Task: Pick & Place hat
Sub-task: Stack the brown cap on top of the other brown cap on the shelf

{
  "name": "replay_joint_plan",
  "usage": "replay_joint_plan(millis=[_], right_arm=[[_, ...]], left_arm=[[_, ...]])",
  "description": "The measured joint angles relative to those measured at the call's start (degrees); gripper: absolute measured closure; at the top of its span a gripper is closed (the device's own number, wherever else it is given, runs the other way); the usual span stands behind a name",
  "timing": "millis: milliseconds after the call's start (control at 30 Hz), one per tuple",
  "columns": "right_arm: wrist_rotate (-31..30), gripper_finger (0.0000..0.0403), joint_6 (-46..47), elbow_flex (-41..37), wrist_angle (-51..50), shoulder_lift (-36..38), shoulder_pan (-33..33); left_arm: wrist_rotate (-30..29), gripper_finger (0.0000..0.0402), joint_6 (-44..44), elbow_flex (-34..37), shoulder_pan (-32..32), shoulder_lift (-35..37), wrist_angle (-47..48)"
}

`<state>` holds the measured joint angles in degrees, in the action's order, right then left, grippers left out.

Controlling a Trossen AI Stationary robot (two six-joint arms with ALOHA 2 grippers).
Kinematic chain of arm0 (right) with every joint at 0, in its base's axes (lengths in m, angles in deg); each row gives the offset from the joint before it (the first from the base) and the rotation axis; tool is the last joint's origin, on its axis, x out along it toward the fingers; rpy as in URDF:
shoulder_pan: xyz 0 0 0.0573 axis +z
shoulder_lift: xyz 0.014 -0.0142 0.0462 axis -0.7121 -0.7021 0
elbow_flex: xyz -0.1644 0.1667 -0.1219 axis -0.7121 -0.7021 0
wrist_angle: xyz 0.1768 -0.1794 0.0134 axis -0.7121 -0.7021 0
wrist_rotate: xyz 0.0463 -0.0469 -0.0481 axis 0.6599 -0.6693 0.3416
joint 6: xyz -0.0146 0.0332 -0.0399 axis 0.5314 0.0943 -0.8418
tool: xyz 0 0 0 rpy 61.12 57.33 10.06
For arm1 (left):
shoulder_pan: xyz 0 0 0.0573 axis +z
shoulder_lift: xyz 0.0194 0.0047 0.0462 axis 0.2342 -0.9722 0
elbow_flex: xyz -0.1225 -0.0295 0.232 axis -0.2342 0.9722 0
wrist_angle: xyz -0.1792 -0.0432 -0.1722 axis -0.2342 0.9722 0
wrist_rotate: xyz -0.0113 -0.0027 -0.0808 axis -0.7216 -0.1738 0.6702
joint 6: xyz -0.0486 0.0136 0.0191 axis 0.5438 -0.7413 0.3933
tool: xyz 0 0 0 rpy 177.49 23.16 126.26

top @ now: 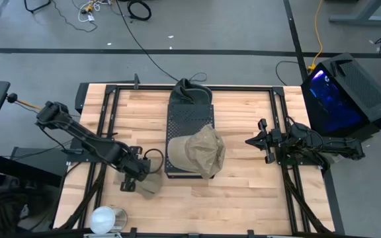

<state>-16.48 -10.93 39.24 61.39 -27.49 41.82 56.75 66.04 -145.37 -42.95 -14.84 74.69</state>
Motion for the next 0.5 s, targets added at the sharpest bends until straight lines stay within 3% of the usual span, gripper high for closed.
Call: replay_joint_plan(millis=[500], right_arm=[[0.0,0.0396,0.0,0.0,0.0,0.0,0.0]], left_arm=[[0.0,0.0401,1.0,-5.7,0.0,0.4,8.7]])
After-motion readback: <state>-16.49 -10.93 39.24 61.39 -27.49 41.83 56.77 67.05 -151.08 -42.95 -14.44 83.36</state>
